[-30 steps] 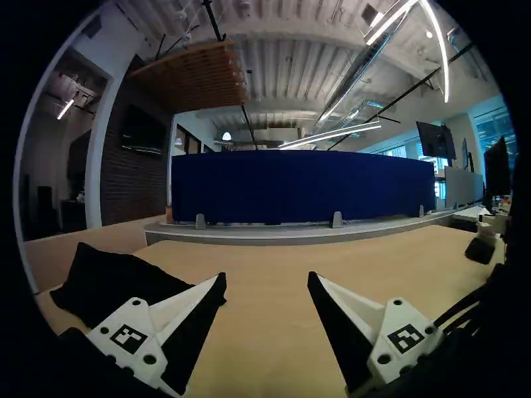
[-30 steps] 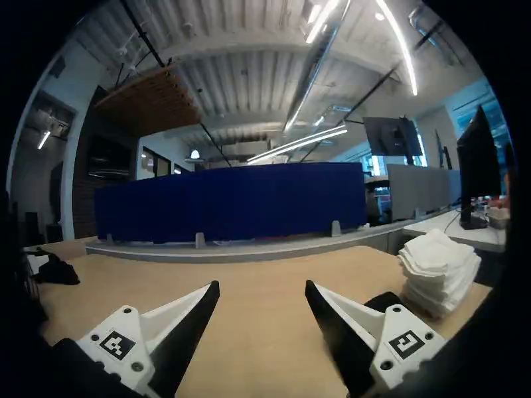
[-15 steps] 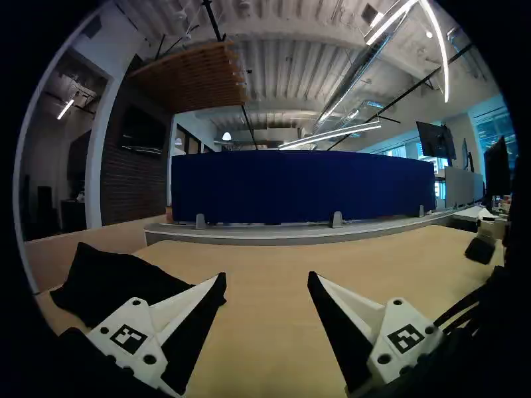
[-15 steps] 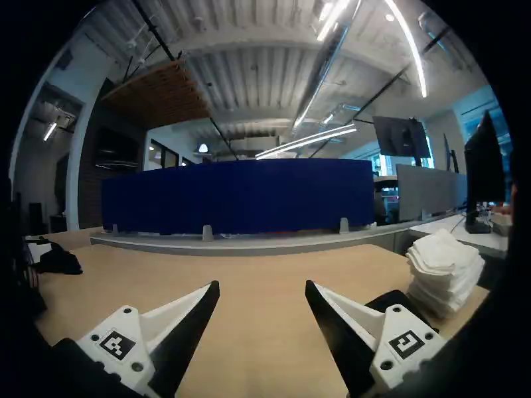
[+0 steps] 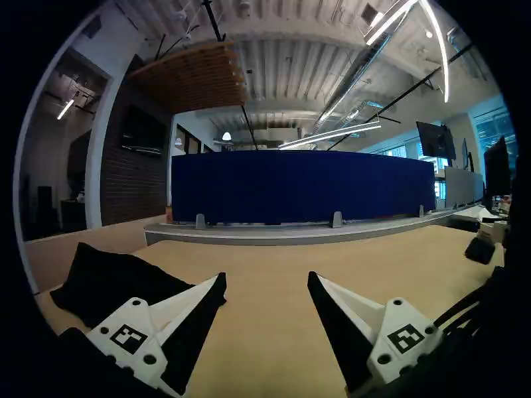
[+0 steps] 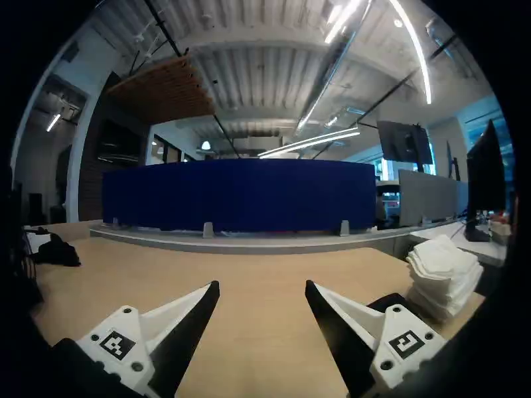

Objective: Fold towel

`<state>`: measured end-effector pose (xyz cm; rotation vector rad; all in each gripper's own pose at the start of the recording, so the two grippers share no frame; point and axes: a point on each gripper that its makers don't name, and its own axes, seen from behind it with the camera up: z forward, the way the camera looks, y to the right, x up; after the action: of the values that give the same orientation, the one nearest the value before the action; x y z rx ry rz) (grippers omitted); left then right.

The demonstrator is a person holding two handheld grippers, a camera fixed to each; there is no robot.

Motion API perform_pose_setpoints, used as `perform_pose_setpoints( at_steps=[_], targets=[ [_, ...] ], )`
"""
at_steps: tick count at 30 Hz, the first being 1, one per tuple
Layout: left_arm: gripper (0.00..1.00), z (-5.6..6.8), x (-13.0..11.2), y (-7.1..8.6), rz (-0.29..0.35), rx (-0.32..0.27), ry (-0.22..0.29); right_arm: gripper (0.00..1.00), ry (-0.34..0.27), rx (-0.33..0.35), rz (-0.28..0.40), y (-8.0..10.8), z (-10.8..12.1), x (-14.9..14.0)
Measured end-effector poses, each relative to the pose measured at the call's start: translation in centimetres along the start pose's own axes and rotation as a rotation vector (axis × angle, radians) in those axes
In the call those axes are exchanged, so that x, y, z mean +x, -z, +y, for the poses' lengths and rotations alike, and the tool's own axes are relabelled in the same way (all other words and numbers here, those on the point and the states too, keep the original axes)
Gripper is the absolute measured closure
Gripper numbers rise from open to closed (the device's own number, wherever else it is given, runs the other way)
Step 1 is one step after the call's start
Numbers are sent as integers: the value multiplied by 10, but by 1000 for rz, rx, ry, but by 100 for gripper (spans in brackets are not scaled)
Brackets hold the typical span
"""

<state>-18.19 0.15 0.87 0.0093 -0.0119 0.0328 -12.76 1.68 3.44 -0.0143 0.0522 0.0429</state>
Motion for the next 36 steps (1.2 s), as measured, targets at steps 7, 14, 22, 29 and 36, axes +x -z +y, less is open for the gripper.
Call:
perform_pose_setpoints(
  at_steps=[7,14,22,29,36],
  targets=[
    [10,0,0,0,0,0,0,0,1,-2,0,0,1,-3],
    [10,0,0,0,0,0,0,0,0,-1,-1,-1,1,-5],
    [10,1,1,-1,0,0,0,0,1,-2,-1,-1,1,-5],
    [10,1,1,-1,0,0,1,0,0,-1,-2,1,1,-5],
    [10,1,1,0,0,0,0,0,1,-1,-2,4,0,-4]
  ],
)
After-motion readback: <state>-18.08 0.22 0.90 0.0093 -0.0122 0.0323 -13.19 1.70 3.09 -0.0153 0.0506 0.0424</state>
